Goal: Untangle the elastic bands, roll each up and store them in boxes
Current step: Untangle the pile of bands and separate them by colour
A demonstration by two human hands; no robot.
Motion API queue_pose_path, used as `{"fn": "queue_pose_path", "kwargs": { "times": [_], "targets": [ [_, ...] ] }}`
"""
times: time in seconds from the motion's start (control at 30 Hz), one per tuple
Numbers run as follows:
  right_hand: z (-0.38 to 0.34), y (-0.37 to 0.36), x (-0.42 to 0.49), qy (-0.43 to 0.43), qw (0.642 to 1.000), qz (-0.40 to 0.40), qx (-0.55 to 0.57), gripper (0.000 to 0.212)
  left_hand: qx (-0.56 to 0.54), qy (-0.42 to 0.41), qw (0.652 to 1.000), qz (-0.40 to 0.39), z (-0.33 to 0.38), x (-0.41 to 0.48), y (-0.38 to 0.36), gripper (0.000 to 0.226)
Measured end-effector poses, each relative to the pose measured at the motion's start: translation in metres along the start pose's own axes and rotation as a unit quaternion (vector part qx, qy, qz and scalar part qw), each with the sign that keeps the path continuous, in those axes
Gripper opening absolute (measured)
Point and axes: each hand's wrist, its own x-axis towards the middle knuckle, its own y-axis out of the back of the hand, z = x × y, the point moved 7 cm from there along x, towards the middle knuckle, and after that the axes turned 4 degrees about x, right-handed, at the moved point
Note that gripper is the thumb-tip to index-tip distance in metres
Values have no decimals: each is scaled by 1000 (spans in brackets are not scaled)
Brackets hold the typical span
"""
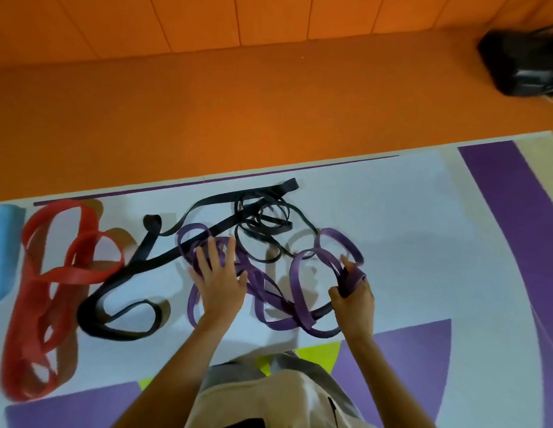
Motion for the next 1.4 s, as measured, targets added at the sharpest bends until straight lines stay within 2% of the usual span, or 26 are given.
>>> {"fn": "queue_pose_path", "kwargs": {
  "times": [0.1,0.23,0.33,0.4,0.47,0.53,0.63,0.73,0.8,0.9,0.93,1.0,1.1,1.17,1.27,1.33,1.4],
  "targets": [
    [-24,-6,-14,63,995,32,73,65,-117,155,980,-48,-47,-12,-12,107],
    [-52,-28,-31,140,986,21,86,55,-221,202,949,-104,-74,-10,-27,108],
    [-76,-51,-46,199,977,-3,75,48,-258,212,937,-98,-85,-4,-26,92],
    [-93,-70,-58,220,973,-27,63,48,-301,199,928,-96,-89,0,-23,68],
    [-105,-92,-68,225,971,-55,56,46,-365,211,901,-107,-95,5,-20,42],
    [-110,-115,-72,191,978,-69,53,46,-378,209,893,-122,-100,11,-13,30],
    [-101,-141,-71,42,988,-42,140,43,-363,151,909,-138,-105,14,1,21],
    [-90,-154,-63,-82,972,6,220,29,-460,132,864,-157,-121,6,7,27],
    [-85,-155,-58,-129,964,47,228,17,-502,122,841,-158,-136,-1,11,31],
    [-81,-167,-55,-145,967,51,202,26,-581,126,782,-184,-155,-13,11,35],
    [-80,-174,-55,-145,971,36,188,29,-594,122,773,-186,-159,-16,12,36],
    [-85,-193,-57,-134,981,-28,138,26,-573,97,796,-170,-162,-17,21,37],
    [-94,-223,-61,-68,988,-140,-21,24,-483,34,861,-156,-157,-14,36,54],
    [-97,-234,-67,-39,980,-181,-72,21,-474,6,864,-166,-151,-14,40,67],
    [-97,-240,-76,-43,970,-236,-50,15,-496,-31,850,-177,-138,-7,41,80],
    [-98,-235,-75,-30,969,-231,-79,17,-507,-37,836,-207,-126,-2,34,83],
    [-91,-229,-64,-22,969,-218,-110,27,-453,-45,853,-254,-112,2,23,104]
  ]
}}
